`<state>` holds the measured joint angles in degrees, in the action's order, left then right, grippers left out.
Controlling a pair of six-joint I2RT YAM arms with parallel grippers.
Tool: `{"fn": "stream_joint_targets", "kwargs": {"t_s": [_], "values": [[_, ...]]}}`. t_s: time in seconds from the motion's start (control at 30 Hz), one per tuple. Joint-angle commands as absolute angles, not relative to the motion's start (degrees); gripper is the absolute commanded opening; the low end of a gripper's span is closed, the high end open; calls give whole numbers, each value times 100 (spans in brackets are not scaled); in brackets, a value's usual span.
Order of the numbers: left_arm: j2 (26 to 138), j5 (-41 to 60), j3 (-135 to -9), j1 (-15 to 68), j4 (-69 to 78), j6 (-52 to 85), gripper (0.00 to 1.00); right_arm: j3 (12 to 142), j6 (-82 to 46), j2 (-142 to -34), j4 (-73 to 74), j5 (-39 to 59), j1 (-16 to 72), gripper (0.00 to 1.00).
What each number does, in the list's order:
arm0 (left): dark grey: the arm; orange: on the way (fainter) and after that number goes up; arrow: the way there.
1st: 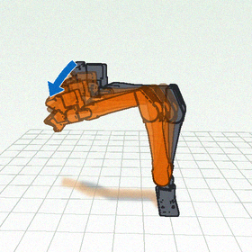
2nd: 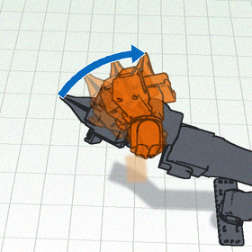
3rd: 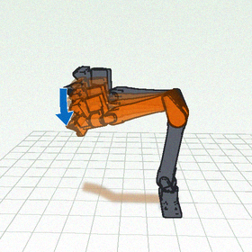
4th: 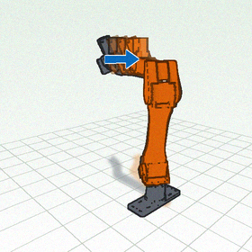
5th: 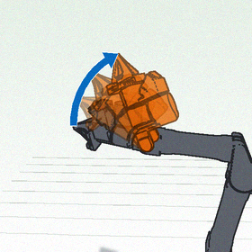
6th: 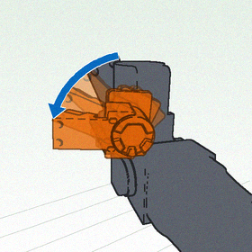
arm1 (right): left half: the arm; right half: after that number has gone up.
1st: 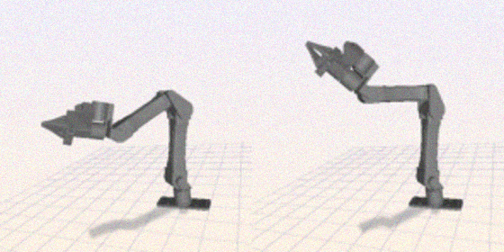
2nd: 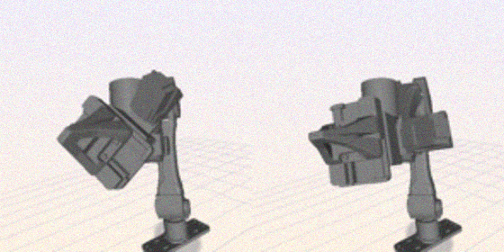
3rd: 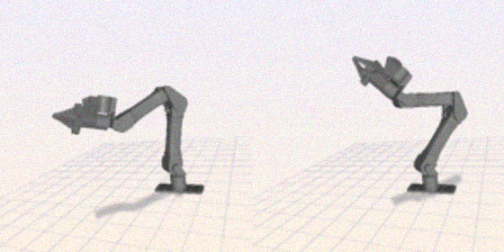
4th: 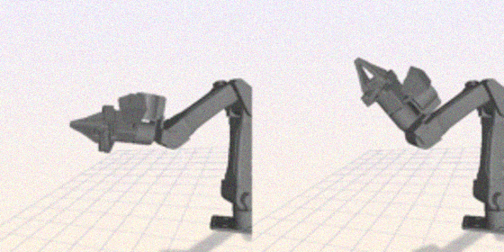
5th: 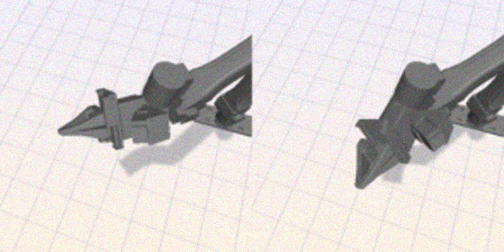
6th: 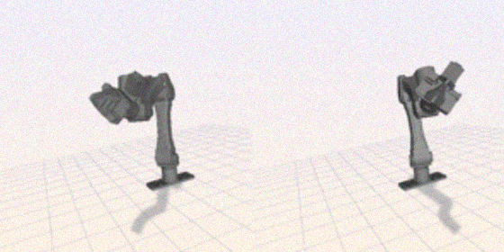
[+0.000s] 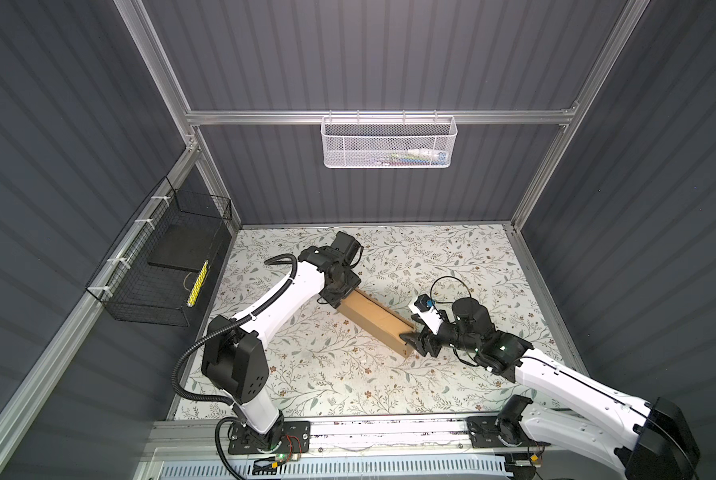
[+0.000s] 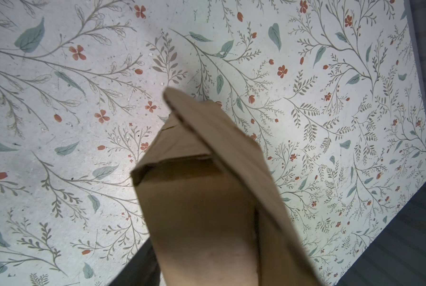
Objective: Fold the paper box
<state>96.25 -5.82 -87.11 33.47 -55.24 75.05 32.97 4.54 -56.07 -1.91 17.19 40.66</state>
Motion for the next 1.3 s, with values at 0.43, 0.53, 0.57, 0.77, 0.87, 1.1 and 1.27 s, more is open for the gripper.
{"fn": "stream_joint_targets", "kwargs": {"t_s": [0.43, 0.53, 0.57, 0.77, 0.87, 1.1, 1.27], "values": [[9865, -800, -9117, 3426, -5774, 7365, 58, 3398, 463, -5388, -435, 1842, 4241, 79], [9919, -802, -9193, 3436, -5774, 7337, 58, 3428, 465, -5431, -452, 1688, 4356, 79], [9929, -813, -9202, 3437, -5774, 7337, 58, 3435, 459, -5448, -455, 1653, 4385, 79], [9958, -824, -9220, 3450, -5777, 7314, 56, 3480, 423, -5569, -405, 1297, 4576, 82], [9965, -828, -9236, 3454, -5774, 7317, 56, 3505, 396, -5704, -357, 984, 4683, 82], [9993, -824, -9264, 3463, -5774, 7296, 54, 3395, 333, -5912, -9, 403, 4860, 80], [9993, -821, -9255, 3467, -5774, 7293, 54, 3332, 343, -5992, 248, 240, 4887, 77]]}}
